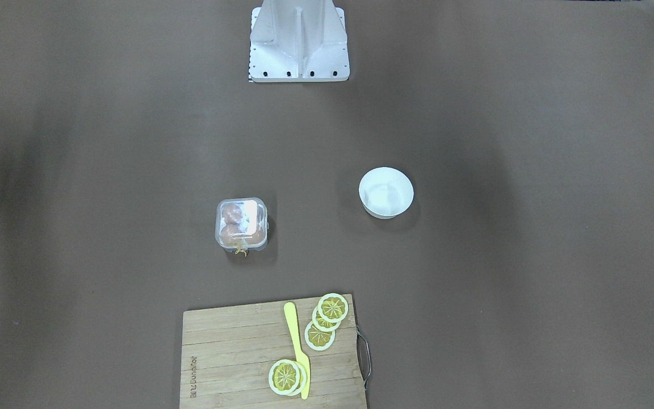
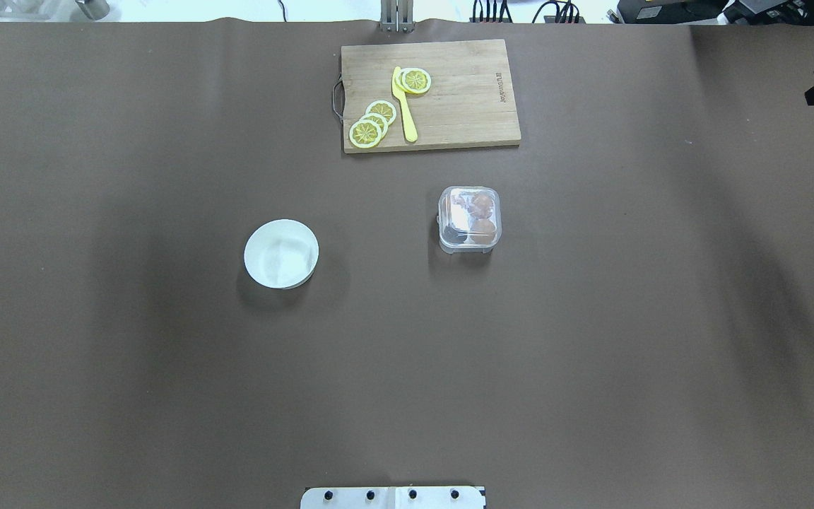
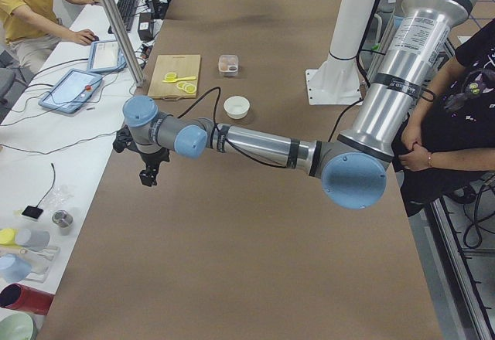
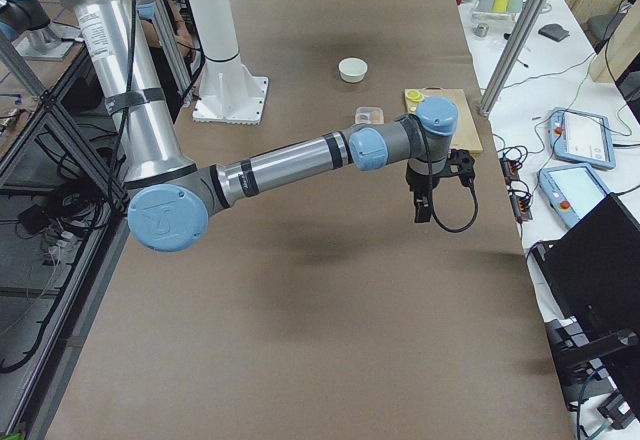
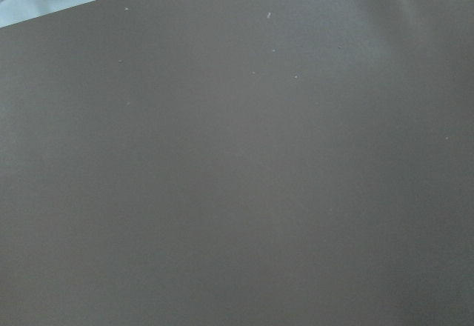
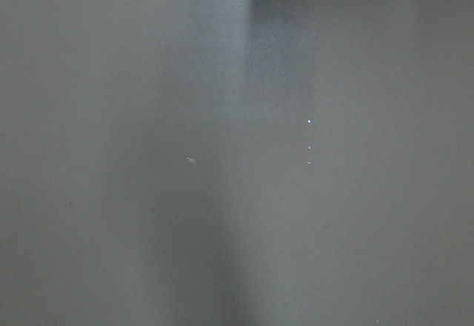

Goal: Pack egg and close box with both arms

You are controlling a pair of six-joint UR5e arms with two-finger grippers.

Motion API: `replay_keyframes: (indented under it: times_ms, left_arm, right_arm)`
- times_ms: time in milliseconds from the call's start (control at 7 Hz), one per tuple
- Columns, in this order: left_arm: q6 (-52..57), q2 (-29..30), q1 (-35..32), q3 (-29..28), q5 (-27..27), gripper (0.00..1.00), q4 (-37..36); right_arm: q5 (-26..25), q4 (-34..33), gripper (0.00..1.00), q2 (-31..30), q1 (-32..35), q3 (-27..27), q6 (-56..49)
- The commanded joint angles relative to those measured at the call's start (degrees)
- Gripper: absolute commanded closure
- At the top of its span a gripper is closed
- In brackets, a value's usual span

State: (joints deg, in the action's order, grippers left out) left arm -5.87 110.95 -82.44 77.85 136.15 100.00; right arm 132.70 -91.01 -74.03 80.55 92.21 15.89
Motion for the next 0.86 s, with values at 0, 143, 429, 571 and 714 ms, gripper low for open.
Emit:
replay_keyframes:
  times_ms: [0,143,429,571,714]
  left_arm:
    - [5.9,-0.82,-2.01,-4.44,-0.01,0.03,-0.76]
    - [8.22,-0.82,-2.89,-6.12,-0.01,0.03,-0.68]
    - [8.33,-2.75,-3.77,-5.61,0.6,0.03,-0.68]
    - [8.25,-3.28,-3.78,-5.26,0.61,0.03,-0.68]
    - [8.24,-3.28,-3.78,-5.34,0.61,0.03,-0.68]
  right_arm:
    - [0.1,-0.4,0.0,-0.06,1.45,-1.94,-4.19]
    - [0.28,-2.05,0.0,0.11,2.06,-1.86,-4.2]
    - [0.19,-3.82,0.0,0.2,3.21,-1.86,-4.2]
    - [0.28,-3.83,0.0,0.11,3.21,-1.94,-4.29]
    - [0.45,-3.83,0.0,0.02,3.3,-1.86,-4.29]
